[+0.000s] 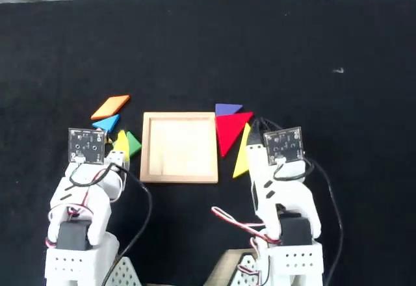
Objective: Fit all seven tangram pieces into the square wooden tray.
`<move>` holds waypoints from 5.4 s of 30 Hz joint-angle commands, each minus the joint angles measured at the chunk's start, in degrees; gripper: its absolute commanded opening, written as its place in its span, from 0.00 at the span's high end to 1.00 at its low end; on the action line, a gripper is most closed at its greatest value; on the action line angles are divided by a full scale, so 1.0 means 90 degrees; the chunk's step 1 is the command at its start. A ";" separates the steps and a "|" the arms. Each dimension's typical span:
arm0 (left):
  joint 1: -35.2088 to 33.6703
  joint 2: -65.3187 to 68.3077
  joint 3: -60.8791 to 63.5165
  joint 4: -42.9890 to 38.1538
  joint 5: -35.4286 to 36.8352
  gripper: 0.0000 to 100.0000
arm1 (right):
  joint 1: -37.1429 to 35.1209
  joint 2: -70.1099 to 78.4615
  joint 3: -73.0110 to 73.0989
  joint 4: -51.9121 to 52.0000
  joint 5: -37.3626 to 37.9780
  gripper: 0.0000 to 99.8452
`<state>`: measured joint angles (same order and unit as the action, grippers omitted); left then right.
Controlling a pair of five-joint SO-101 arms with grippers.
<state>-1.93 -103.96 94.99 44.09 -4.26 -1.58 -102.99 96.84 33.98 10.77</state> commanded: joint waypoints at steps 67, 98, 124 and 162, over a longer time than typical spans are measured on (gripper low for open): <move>-0.1304 0.6203 -0.2027 -0.2716 0.0694 0.88 | -0.1582 0.9304 -0.5309 0.1846 0.0147 0.99; -0.1304 0.6203 -0.2017 -0.2716 0.0694 0.88 | -0.1231 1.0457 -0.5446 0.2012 0.0137 0.99; -0.1314 0.6144 -0.2017 -0.2716 0.0694 0.88 | 0.1114 1.0574 -0.6120 0.3282 0.2520 0.99; -0.1314 0.6154 -0.2046 -0.2716 0.0694 0.88 | 0.0645 1.2020 -0.7448 0.2618 0.2911 0.71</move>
<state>-13.54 -47.52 77.32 20.70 2.07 6.24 4.53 31.78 56.31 36.79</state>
